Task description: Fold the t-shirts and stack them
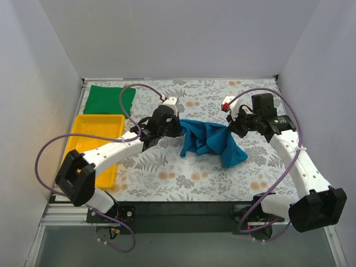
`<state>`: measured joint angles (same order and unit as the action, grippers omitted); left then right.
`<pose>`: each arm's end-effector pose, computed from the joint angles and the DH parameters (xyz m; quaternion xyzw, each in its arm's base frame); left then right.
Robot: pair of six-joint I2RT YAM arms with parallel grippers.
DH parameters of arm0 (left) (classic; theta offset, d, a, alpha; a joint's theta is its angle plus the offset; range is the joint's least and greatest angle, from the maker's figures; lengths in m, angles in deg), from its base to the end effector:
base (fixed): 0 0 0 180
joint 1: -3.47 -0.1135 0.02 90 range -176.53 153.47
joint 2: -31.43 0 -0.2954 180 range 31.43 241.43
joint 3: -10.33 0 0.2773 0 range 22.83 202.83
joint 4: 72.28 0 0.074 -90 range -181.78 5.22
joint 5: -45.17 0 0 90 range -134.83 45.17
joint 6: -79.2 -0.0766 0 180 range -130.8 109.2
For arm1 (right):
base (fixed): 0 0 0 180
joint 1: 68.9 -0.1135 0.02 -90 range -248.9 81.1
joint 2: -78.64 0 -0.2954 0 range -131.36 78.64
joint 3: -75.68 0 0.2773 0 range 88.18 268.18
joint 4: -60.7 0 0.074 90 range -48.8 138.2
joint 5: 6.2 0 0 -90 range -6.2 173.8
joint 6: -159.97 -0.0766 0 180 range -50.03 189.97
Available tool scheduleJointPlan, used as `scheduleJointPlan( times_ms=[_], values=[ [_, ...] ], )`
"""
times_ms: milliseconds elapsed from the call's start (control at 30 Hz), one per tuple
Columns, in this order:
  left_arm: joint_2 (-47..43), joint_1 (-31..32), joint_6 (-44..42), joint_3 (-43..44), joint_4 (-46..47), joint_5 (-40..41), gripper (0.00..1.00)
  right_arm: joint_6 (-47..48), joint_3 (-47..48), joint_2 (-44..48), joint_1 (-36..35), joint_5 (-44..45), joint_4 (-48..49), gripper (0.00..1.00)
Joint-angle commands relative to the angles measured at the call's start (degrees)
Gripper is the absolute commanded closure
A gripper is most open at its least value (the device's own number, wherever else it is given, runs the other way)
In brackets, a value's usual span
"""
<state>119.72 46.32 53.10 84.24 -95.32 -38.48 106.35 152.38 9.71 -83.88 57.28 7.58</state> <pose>0.2983 -0.2652 0.2487 -0.1876 0.8756 -0.3253 0.3037 0.2701 0.1077 0.3252 -0.4687 0.7737 0.1398 0.4027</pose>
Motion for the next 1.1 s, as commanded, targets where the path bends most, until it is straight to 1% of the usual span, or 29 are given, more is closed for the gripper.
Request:
scheduleJointPlan(
  times_ms=[0,67,200,233,367,500,600,767,900,1000,1033,1067],
  values=[
    [-9.96,-0.57,-6.41,0.03,-1.05,7.88,1.00,5.01,4.34,2.83,2.14,8.67,-1.39,0.99],
    [-14.36,-0.75,-8.25,1.08,-2.28,11.21,1.00,5.54,8.03,2.83,3.64,10.09,-1.48,0.99],
    [-21.04,-0.84,-11.59,3.45,-2.64,14.91,1.00,5.45,16.37,2.57,8.29,9.30,-1.39,0.99],
    [-23.23,-0.84,-12.13,3.98,-2.55,15.18,1.00,5.37,19.35,2.66,8.83,8.43,-1.39,0.99],
    [-28.60,-0.84,-15.20,5.30,-1.33,13.87,1.00,5.54,23.59,4.67,9.09,4.47,-1.48,0.99],
    [-34.48,-0.84,-17.05,4.16,0.00,11.67,1.00,5.63,25.00,8.28,9.18,1.30,-0.95,0.99],
    [-36.60,-0.84,-18.19,3.63,0.09,11.05,1.00,6.42,25.27,9.51,9.18,-0.19,-1.21,0.99],
    [-41.61,-0.84,-20.04,2.84,0.09,11.93,1.00,7.21,26.32,12.23,9.18,-1.60,-1.13,0.99],
    [-46.09,-0.84,-19.43,2.05,-1.75,10.71,1.00,7.21,26.76,14.25,9.79,-4.23,-2.79,0.99],
    [-49.69,-0.84,-16.89,0.47,-5.27,8.60,1.00,11.59,25.36,17.15,10.06,-11.86,-8.66,0.99],
    [-50.49,-0.84,-16.27,-0.14,-6.14,8.33,1.00,14.57,24.75,17.94,9.97,-17.11,-12.95,0.99],
    [-51.28,-0.84,-15.57,-1.19,-7.81,8.33,1.00,14.60,24.13,19.25,10.23,-18.98,-13.51,0.99]
  ],
)
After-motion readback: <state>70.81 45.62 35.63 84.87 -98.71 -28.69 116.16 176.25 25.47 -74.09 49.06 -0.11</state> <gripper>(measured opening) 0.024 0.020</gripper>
